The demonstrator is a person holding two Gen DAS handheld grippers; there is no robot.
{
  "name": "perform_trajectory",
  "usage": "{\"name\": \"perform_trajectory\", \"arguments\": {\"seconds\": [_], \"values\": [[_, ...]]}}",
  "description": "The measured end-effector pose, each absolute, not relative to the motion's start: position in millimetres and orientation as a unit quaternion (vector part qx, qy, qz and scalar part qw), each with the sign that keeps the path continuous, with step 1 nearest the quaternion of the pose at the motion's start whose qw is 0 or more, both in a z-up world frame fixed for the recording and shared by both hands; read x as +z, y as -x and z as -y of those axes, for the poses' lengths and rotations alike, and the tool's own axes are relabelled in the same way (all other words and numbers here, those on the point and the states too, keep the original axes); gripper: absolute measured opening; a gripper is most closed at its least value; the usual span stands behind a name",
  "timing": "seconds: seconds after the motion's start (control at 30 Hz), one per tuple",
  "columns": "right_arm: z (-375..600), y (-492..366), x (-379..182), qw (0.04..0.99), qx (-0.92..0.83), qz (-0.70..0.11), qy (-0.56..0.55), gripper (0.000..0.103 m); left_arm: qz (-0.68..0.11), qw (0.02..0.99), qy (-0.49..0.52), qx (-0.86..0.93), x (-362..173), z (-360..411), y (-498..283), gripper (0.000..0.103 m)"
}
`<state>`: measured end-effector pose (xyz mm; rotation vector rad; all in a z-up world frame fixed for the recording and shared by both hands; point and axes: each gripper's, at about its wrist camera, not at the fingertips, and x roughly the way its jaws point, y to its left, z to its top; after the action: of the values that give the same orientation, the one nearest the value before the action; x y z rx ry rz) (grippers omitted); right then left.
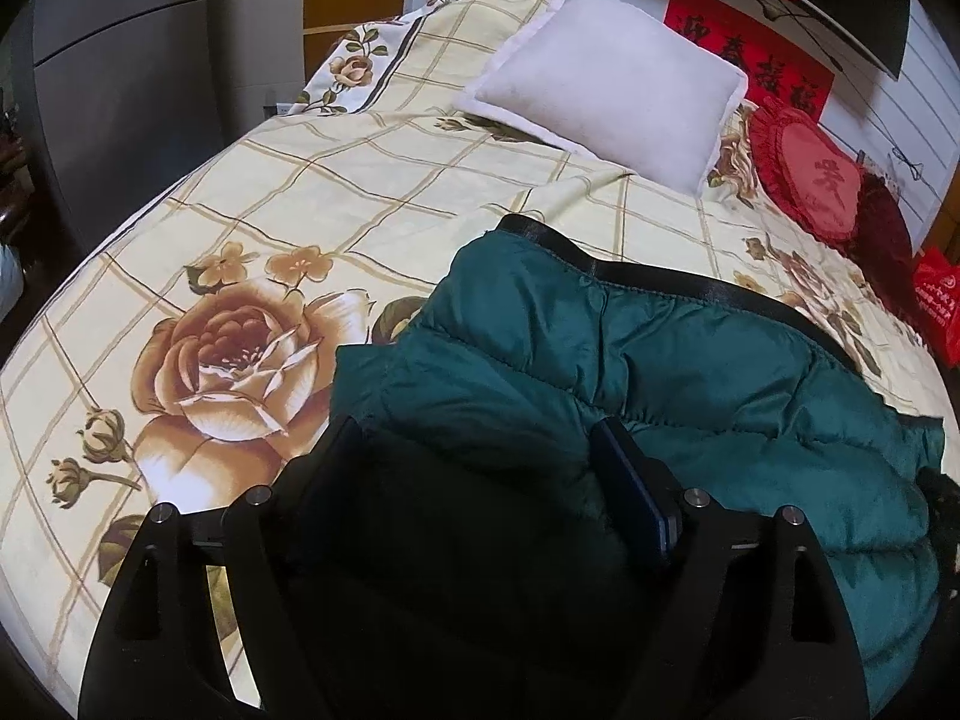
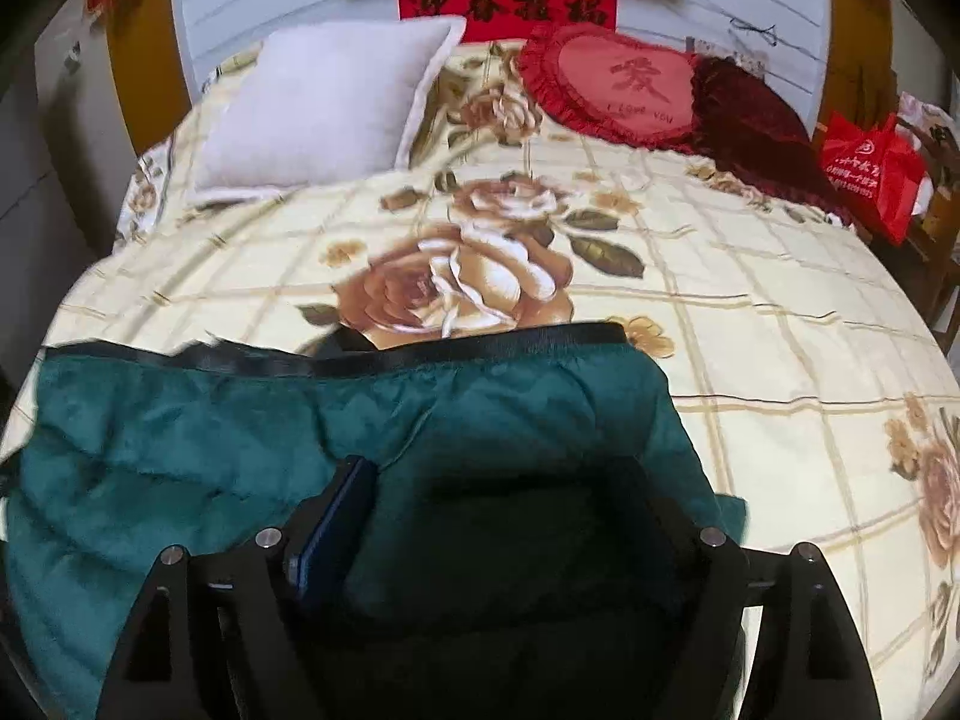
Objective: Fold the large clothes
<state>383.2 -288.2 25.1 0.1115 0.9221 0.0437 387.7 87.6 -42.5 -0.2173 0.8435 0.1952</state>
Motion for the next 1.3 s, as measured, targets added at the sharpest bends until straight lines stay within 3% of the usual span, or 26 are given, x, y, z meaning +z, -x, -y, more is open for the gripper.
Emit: {"name": "perform_trajectory", "arguments": {"seconds": [0.3, 0.5, 0.8, 1.03, 1.3], "values": [[260, -332, 49, 0.897, 0.074, -0.433, -0.048, 0.079, -0.387, 0.912, 0.117, 0.067, -15, -88, -352, 0.08], [245, -337, 12, 0.89, 0.043, -0.452, -0.04, 0.091, -0.397, 0.913, 0.08, 0.054, -28, -71, -336, 0.08], [259, -298, 51, 0.893, 0.049, -0.443, -0.058, 0.091, -0.4, 0.913, 0.062, 0.053, -24, -70, -317, 0.08], [254, -286, 22, 0.879, 0.033, -0.475, -0.034, 0.092, -0.4, 0.913, 0.059, 0.049, -23, -64, -300, 0.08], [255, -273, 40, 0.879, 0.047, -0.471, -0.053, 0.093, -0.396, 0.915, 0.057, 0.042, -17, -64, -279, 0.08]]}}
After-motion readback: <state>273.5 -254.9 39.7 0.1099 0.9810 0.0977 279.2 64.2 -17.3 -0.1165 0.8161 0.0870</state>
